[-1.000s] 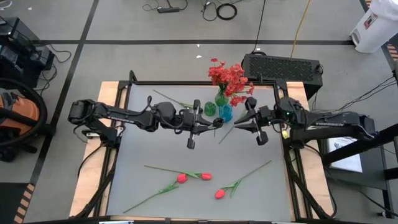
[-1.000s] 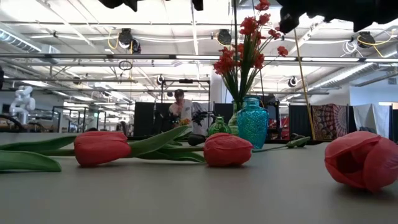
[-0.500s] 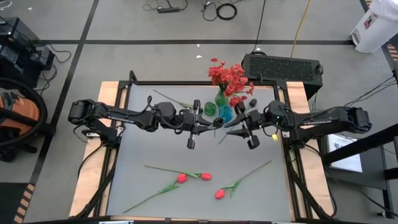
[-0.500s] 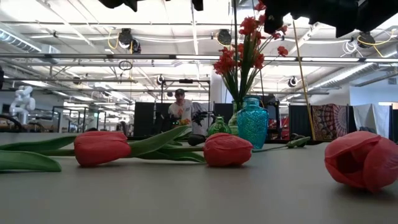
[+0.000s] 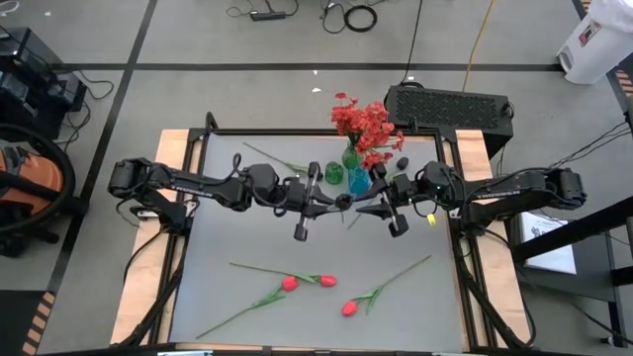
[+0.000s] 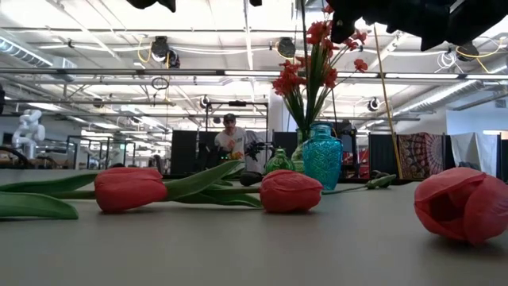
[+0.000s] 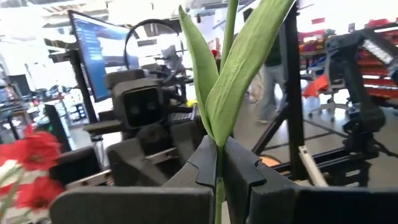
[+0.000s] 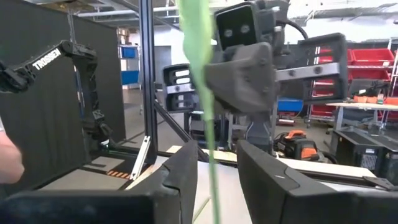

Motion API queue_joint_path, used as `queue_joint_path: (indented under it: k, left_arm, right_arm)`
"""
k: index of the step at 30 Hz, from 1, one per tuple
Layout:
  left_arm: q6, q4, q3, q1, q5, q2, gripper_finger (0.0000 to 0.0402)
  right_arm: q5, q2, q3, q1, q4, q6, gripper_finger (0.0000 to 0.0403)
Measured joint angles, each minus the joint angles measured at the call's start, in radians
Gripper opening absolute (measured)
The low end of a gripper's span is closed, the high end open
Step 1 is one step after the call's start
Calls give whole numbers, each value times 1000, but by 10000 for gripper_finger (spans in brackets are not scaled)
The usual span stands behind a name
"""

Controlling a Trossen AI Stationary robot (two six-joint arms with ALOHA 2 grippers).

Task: Sort flowers into vase by color
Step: Put the bottom left black flower into the blue vase

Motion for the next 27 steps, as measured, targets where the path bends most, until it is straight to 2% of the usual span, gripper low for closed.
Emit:
queue_joint_path:
  k: [6,12,14,20,27]
  left_arm:
    - [0,42,2,2,3,14,12]
    - [-1,112,2,2,3,78,12]
    - [-1,126,2,7,3,95,12]
    - [0,124,28,20,3,100,12]
    - [0,89,59,34,6,100,12]
  right_arm:
    - [-2,-21,0,1,-28,38,105]
    - [6,-134,0,23,-163,40,105]
    - [63,-194,0,43,-243,30,105]
    - [332,-348,0,139,-475,5,105]
    - [567,-353,0,294,-503,4,105]
